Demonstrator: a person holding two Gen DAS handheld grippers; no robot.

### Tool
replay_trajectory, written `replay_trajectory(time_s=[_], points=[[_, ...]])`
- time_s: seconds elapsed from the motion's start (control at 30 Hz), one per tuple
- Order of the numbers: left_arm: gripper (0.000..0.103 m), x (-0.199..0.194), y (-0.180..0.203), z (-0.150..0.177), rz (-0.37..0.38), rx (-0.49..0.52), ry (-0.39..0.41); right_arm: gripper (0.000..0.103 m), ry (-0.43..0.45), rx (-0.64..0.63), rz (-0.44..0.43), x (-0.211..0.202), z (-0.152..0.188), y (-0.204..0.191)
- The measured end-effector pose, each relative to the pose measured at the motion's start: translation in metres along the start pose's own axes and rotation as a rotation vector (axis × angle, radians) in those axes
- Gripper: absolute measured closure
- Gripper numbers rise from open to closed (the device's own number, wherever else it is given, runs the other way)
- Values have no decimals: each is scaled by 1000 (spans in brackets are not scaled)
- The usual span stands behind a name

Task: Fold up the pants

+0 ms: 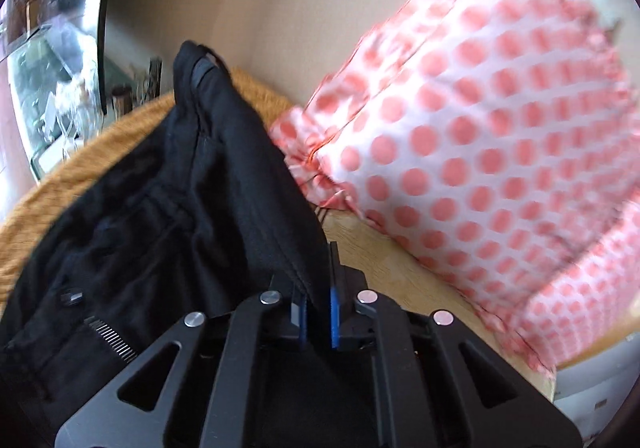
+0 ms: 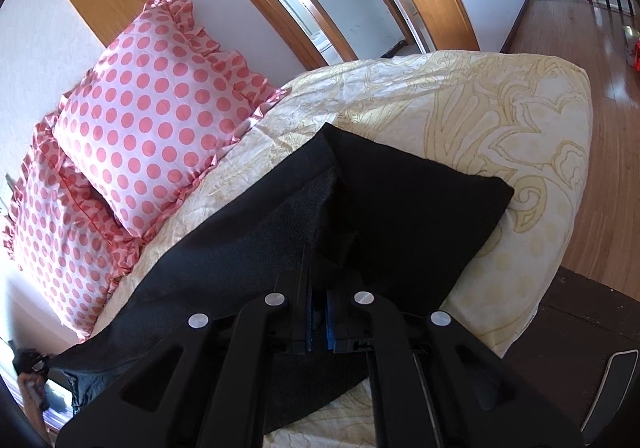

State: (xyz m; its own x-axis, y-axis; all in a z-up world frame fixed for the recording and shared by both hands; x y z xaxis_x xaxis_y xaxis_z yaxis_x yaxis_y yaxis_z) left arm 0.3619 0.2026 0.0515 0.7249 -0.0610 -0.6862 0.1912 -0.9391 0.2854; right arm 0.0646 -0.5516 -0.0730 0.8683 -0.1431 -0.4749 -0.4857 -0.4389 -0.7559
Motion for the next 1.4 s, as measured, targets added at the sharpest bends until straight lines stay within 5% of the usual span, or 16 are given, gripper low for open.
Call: replay_trajectory(time_s=[0.13,0.27,0.43,0.6,0.73,0.83,1.03,1.3,1.4], points=[[96,-87,2,21,41,57,105,99,5,5,-13,-3,-6,-1],[96,-162,-13,77,14,100,205,99,20,8,-11,-6,-13,2],[96,-159,-59,170,-80,58,168,99,17,26,-10,-7,-15,10],[95,-123,-91,224,-47,-39,81,99,13,24,-6,-6,-14,11],[70,-136,-99,222,-50,-75,158,99,17,17,-9,-9,-15,8],[61,-148,-104,215,-26,-120,198,99,20,16,-15,-11,-16,6],[49,-140,-110,216,52,-230,149,99,52,90,-41,-17,-31,13],[42,-138,-103,217,2,-180,147,99,73,129,-19,-20,-49,26],[54,-135,-106,217,-32,-177,142,98,65,113,8,-16,-46,31]])
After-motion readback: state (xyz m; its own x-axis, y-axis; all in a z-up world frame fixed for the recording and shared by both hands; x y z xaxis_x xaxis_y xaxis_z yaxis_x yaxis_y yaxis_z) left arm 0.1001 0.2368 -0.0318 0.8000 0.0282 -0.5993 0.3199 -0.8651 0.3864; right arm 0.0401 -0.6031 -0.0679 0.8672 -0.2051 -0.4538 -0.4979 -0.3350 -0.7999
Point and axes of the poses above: each gripper's, at about its wrist camera, not at the fingertips, and x roughly the way its jaws point, y to its right, z to its underside, the point moved 10 cm from there along x, roughly the way its jaws point, and after that the axes turned 15 degrees about x, right-handed, at the moved point
